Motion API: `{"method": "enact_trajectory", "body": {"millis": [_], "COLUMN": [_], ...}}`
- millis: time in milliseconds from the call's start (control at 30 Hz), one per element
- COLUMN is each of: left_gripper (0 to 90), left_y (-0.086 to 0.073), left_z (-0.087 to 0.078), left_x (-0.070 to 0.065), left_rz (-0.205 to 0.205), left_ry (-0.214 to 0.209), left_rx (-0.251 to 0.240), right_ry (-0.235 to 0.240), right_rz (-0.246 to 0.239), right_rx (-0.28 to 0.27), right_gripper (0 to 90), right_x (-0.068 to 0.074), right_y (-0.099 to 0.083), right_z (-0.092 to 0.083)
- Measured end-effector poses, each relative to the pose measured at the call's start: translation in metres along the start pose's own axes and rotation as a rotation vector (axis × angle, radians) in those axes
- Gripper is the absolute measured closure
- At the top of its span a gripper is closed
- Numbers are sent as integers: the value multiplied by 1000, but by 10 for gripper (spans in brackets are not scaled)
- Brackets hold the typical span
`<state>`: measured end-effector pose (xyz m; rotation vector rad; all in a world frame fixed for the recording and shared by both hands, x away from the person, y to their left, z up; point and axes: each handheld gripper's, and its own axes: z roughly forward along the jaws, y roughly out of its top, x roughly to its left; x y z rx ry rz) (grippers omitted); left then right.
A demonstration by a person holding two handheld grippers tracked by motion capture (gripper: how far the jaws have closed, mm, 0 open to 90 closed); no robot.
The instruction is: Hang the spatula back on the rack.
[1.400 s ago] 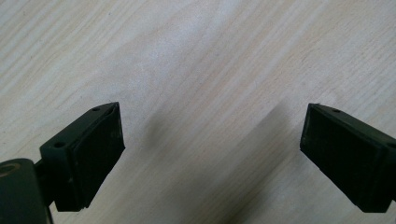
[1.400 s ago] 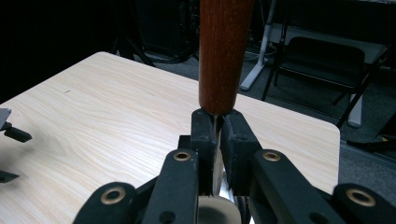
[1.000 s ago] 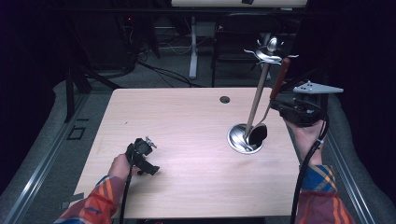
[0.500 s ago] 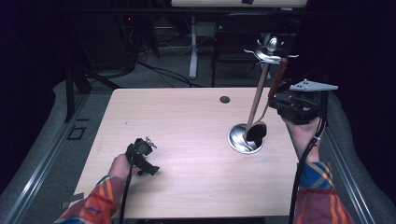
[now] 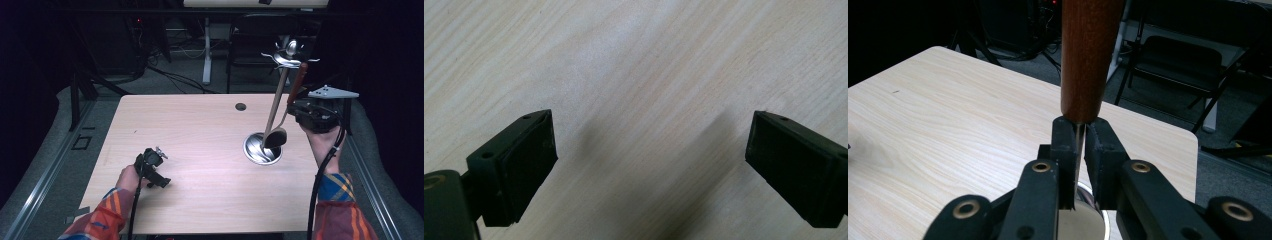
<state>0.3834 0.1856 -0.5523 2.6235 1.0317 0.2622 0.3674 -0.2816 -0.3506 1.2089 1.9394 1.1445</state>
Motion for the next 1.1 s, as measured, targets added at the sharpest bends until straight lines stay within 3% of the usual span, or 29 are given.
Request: {"method": "enact_trajectory", "body": {"millis": [233,333,433,567,633,733,833,1100], "left_gripper": [59,59,59,59,59,59,59,59], "left_y": [0,0,-1,-1,-1,0,0,0], "left_z": [-1,-1,-1,-2,-2,-2,-3,-2], "left_x": [0,0,0,0,0,0,0,-1], "left_rz": [2,0,-2,1,3,6,7,10], "left_ry": [1,0,1,1,2,1,-1,3], "left_rx": [-3,-6,-7,-6,-6,-8,-9,-12], "right_ry": [-3,0,-2,7,17,39,57,76], "right_rz": [-1,-8,-7,-4,0,6,14,21], "right_rx": [9,19,35,88,139,165,230,353], "right_gripper": [746,672,543,262,167,101,0,0], "right_x": [1,2,3,6,9,11,15,24], "right_y": [0,0,-2,-9,-23,-34,-52,-109], "right_z": [-2,-3,-5,-8,-8,-7,-2,0]}}
